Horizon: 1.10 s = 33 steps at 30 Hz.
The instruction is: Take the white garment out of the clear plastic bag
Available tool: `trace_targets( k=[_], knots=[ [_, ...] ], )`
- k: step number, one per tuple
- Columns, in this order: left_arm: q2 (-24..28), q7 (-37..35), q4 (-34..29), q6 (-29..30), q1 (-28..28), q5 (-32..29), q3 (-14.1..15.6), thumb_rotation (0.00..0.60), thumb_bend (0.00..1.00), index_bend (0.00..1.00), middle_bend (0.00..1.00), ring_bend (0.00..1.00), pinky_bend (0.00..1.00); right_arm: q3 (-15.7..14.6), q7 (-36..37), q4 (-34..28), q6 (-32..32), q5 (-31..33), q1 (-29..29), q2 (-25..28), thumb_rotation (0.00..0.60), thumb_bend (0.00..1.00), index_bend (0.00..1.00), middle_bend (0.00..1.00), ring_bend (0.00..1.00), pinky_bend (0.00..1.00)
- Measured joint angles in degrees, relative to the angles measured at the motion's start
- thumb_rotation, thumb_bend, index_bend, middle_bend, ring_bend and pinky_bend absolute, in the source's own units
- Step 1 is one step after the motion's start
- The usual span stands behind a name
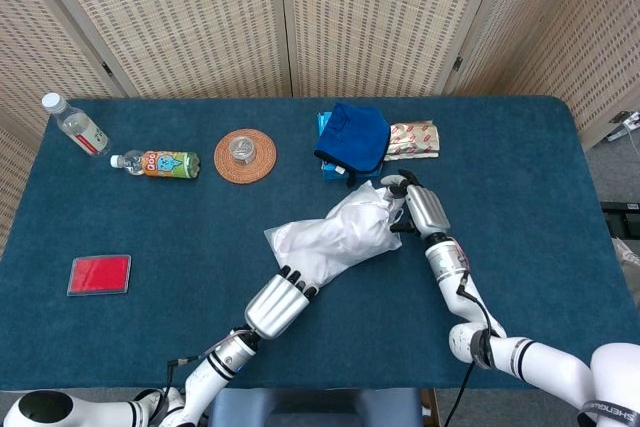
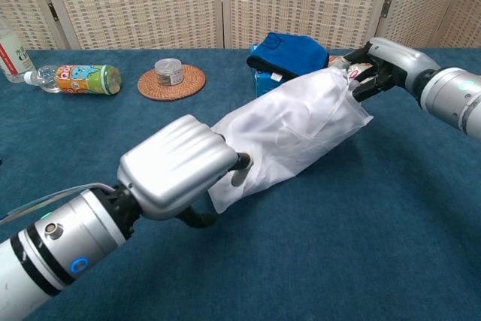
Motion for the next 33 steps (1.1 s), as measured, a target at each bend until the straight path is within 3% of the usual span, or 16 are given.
trace_targets(
  k=[3, 6, 12, 19, 33],
  knots=[
    [-0.46, -0.58, 0.94, 0.76, 0.23, 0.52, -0.16, 0.6, 0.0, 0.57, 0.88, 0.68, 0.67, -0.05, 0.07, 0.05, -0.04, -0.05, -0.06, 0.0, 0.6, 0.58, 0.9, 0.25, 0.05, 0.22],
    [-0.61, -1.62, 1.55, 1.32, 0.37, 1.03, -0.36, 0.6, 0.0, 0.49, 0.98, 0.79, 0.79, -0.11, 0.12, 0.1, -0.1, -0.07, -0.11, -0.05, 0.6, 0.58, 0.9, 0.25, 0.05, 0.22],
    [-0.29, -3.91, 2.0, 1.9, 0.43, 1.91, -0.65, 0.6, 0.0, 0.35, 1.0, 0.96, 0.99, -0.13, 0.21, 0.2, -0.25, -0.05, -0.16, -0.17, 0.6, 0.58, 0.9, 0.25, 0.05, 0.22],
    [-0.19, -3.45, 1.4, 0.6, 0.49, 1.68, -0.63, 0.6, 0.0, 0.35, 1.0, 1.0, 1.0, 0.1, 0.25, 0.07, -0.17, 0.07, -0.22, -0.06, 0.6, 0.58, 0.9, 0.25, 0.05, 0.22],
    [-3.01, -2.72, 5.02, 1.36, 1.13, 1.9, -1.33, 0.6, 0.0, 0.48, 1.0, 1.0, 1.0, 0.14, 0.12, 0.11, -0.54, 0.75, -0.47, 0.04, 0.6, 0.58, 0.9, 0.26, 0.05, 0.22]
  ],
)
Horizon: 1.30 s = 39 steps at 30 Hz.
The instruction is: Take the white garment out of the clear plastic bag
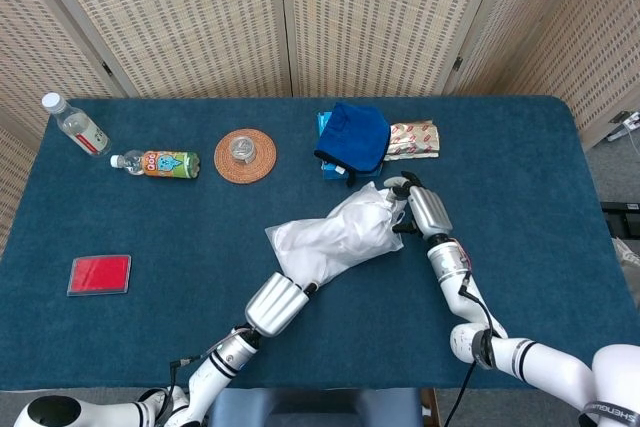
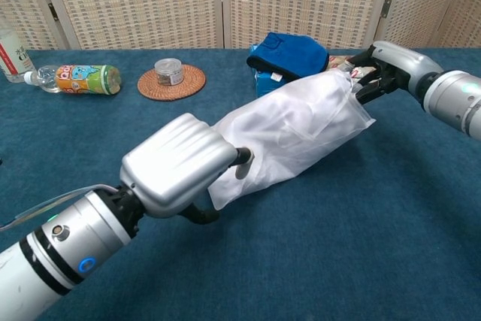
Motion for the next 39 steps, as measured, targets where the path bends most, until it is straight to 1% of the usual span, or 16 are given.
trace_targets(
  k=[15, 26, 39],
  knots=[
    [-2.71, 0.68, 4.01, 0.99, 0.25, -0.56, -1.56, 0.6, 0.0, 0.54, 1.0, 1.0, 1.0, 0.0, 0.21, 0.07, -0.23, -0.12, -0.05, 0.03, 0.6, 0.58, 0.9, 0.26, 0.05, 0.22],
    [-3.71, 0.15, 6.1, 2.29, 0.27, 0.2, -1.58, 0.6, 0.0, 0.61, 1.0, 1.0, 1.0, -0.2, 0.51, 0.35, -0.31, -0.23, -0.28, -0.08, 0.6, 0.58, 0.9, 0.26, 0.05, 0.22],
    [-4.52, -1.07, 7.59, 2.59, 0.27, 0.12, -1.76, 0.6, 0.0, 0.58, 1.0, 1.0, 1.0, -0.24, 0.5, 0.4, -0.49, -0.31, -0.29, -0.13, 0.6, 0.58, 0.9, 0.26, 0.05, 0.22]
  ],
)
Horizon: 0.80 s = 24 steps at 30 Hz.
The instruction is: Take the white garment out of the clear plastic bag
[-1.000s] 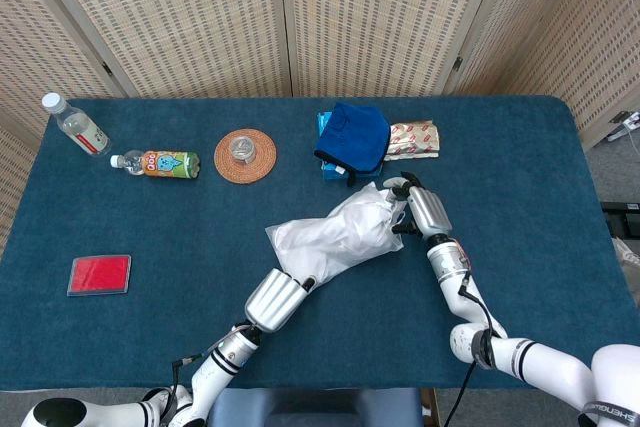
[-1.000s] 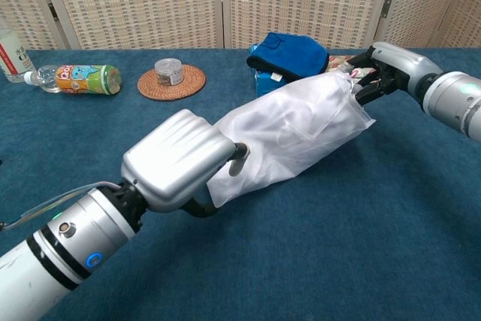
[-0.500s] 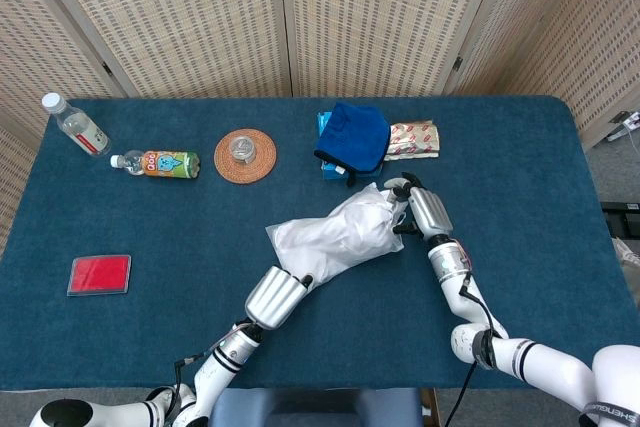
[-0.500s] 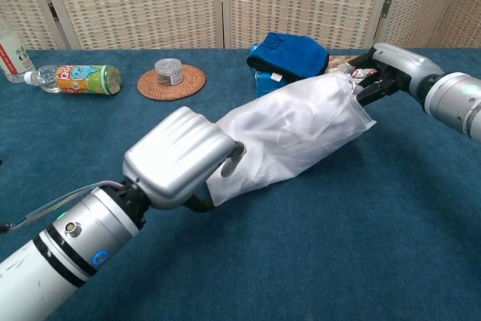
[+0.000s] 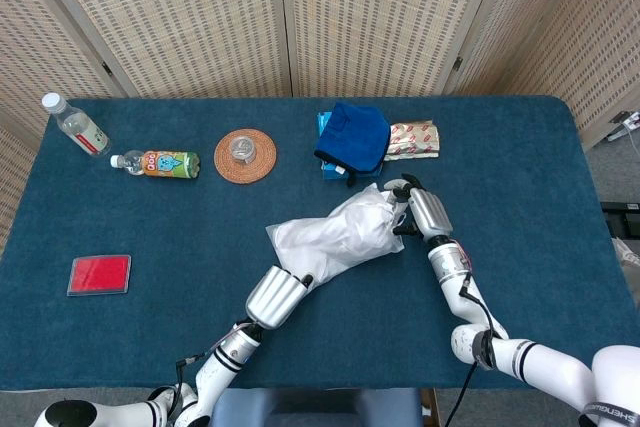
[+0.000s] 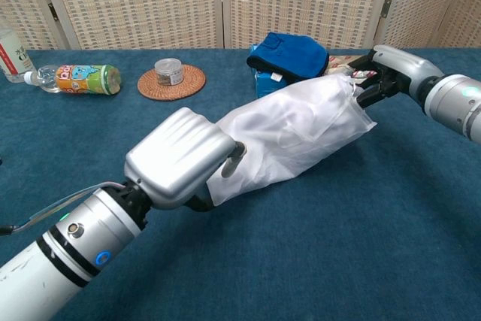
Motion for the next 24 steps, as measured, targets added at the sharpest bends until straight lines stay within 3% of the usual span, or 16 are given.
trace_targets(
  k=[10, 24],
  knots=[
    [0.51, -1.46, -0.23, 0.62, 0.49, 0.39, 0.7, 0.6, 0.01, 0.57, 1.0, 1.0, 1.0, -0.06, 0.01, 0.23, -0.23, 0.13, 0.01, -0.25, 0.6, 0.58, 0.9, 0.26, 0.05, 0.22],
    [-0.61, -3.39, 1.41, 1.48, 0.26, 0.69, 0.17, 0.6, 0.23, 0.57, 1.0, 1.0, 1.0, -0.14, -0.04, 0.31, -0.46, 0.26, -0.1, -0.26, 0.6, 0.59, 0.9, 0.27, 0.05, 0.22]
  ],
)
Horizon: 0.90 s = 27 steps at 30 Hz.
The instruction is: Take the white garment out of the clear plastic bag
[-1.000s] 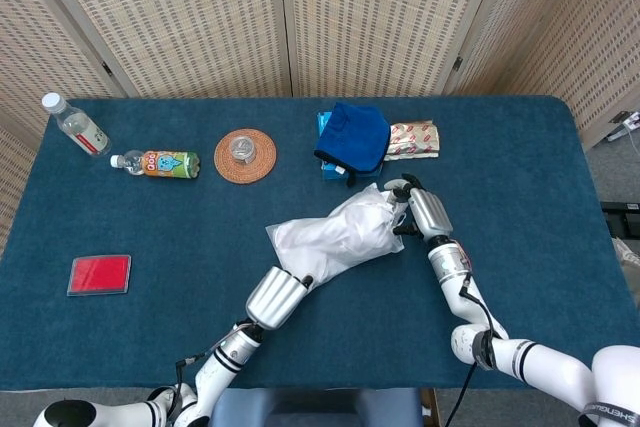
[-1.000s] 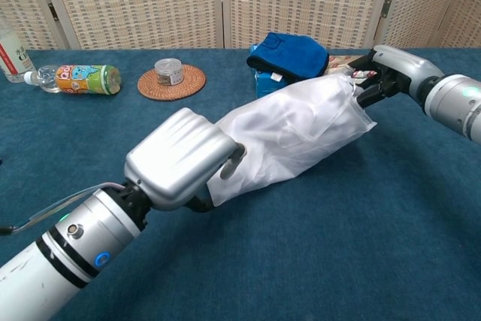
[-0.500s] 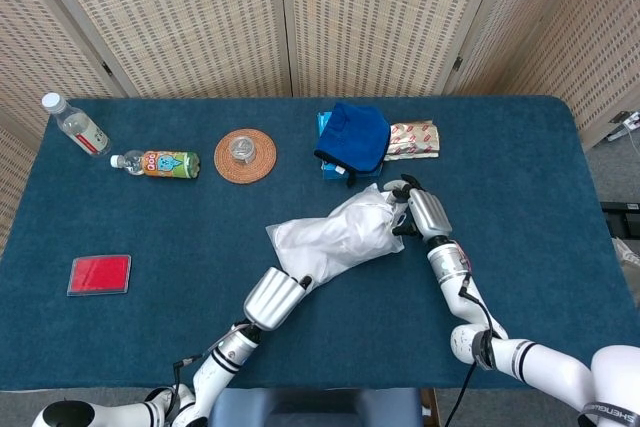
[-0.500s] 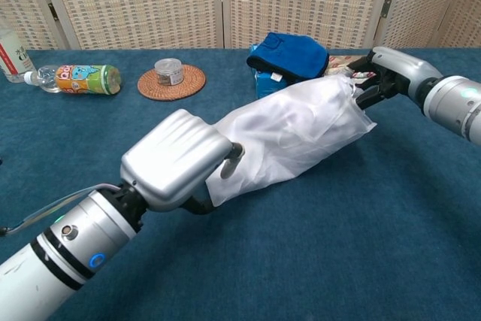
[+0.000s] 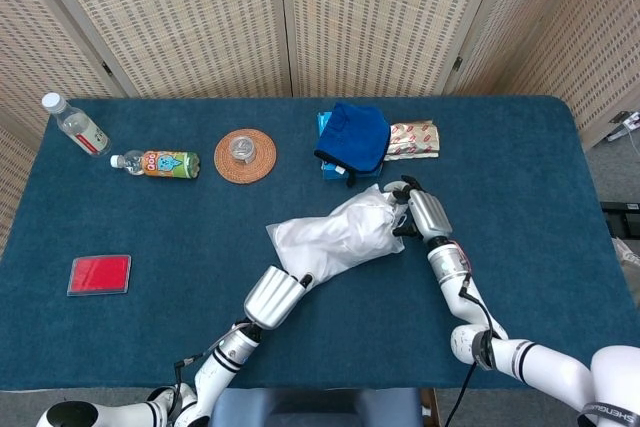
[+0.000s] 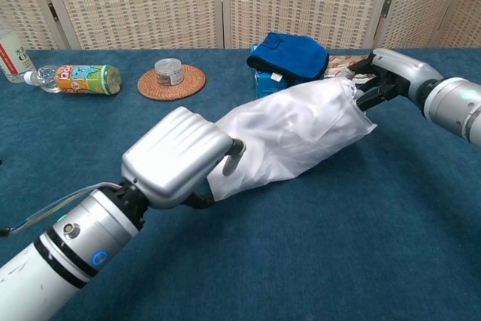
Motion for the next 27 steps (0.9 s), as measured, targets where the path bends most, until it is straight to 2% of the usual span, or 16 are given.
trace_targets(
  k=[12, 17, 27],
  knots=[
    [0.42, -0.17, -0.25, 0.3, -0.08, 0.2, -0.1, 0.6, 0.34, 0.58, 1.0, 1.0, 1.0, -0.1, 0.19, 0.37, -0.2, -0.06, -0.03, -0.25, 0.6, 0.59, 0.9, 0.27, 0.05, 0.22],
    [0.9, -0.74, 0.1, 0.37, -0.77, 0.9, -0.21, 0.6, 0.35, 0.58, 1.0, 1.0, 1.0, -0.2, 0.26, 0.61, -0.37, -0.08, -0.05, -0.36, 0.6, 0.58, 0.9, 0.27, 0.05, 0.22],
    [1.72, -3.91, 2.12, 1.33, -2.05, 2.65, 0.09, 0.6, 0.36, 0.67, 1.0, 1.0, 1.0, -0.21, 0.32, 0.9, -0.54, -0.04, -0.13, -0.36, 0.6, 0.58, 0.9, 0.27, 0.05, 0.22]
  ],
)
